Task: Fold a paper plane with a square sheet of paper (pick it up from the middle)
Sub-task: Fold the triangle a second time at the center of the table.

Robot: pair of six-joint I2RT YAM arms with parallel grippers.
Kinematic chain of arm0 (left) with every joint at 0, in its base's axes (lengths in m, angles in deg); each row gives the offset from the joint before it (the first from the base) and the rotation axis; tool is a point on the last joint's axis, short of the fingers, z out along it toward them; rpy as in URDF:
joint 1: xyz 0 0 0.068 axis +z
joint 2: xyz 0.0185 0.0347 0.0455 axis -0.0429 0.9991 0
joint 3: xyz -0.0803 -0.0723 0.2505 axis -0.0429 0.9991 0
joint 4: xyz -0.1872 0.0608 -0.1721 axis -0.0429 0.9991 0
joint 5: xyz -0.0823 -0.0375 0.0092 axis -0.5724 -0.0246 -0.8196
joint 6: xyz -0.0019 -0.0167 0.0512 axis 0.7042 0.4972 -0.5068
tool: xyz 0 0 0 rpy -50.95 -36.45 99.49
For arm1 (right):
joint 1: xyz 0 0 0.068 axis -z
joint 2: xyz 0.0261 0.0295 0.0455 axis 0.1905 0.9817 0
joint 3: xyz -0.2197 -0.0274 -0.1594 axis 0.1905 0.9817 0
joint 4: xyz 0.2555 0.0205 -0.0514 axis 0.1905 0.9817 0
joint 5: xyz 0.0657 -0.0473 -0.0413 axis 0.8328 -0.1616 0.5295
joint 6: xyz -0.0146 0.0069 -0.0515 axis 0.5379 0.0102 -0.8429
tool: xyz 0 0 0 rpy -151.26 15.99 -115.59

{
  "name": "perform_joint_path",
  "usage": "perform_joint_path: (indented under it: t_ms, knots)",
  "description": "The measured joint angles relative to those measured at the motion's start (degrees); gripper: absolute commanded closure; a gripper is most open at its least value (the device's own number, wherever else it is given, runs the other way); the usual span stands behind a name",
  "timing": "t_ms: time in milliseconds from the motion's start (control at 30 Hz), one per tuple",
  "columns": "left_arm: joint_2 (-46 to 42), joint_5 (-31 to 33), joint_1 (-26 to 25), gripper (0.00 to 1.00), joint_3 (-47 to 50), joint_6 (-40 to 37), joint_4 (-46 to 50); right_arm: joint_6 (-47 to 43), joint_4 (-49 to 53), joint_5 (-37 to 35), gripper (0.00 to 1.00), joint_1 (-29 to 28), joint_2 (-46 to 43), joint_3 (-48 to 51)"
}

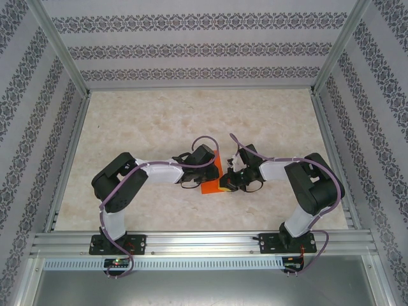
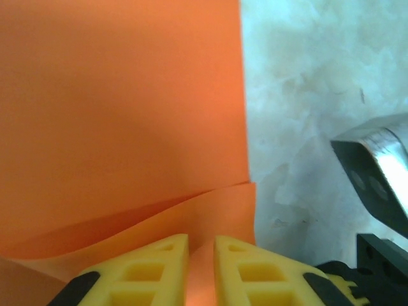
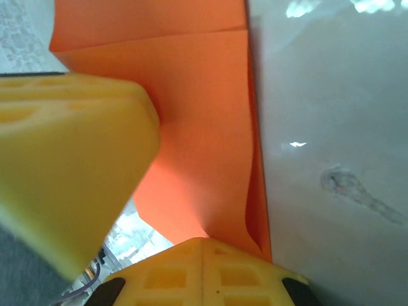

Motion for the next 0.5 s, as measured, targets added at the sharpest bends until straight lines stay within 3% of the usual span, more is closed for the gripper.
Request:
perform_joint_path:
  t_ms: [167, 500]
  knots:
    - [0.0, -0.7, -0.2, 0.96, 3.4, 1.4, -5.1, 0.0, -0.3, 0.0, 0.97, 0.0, 0.0, 0.2]
    - [-1.2, 0.3, -0.2, 0.99, 7.9, 3.0, -11.4, 0.0, -1.1, 0.0, 0.98, 0.0, 0.0, 0.7]
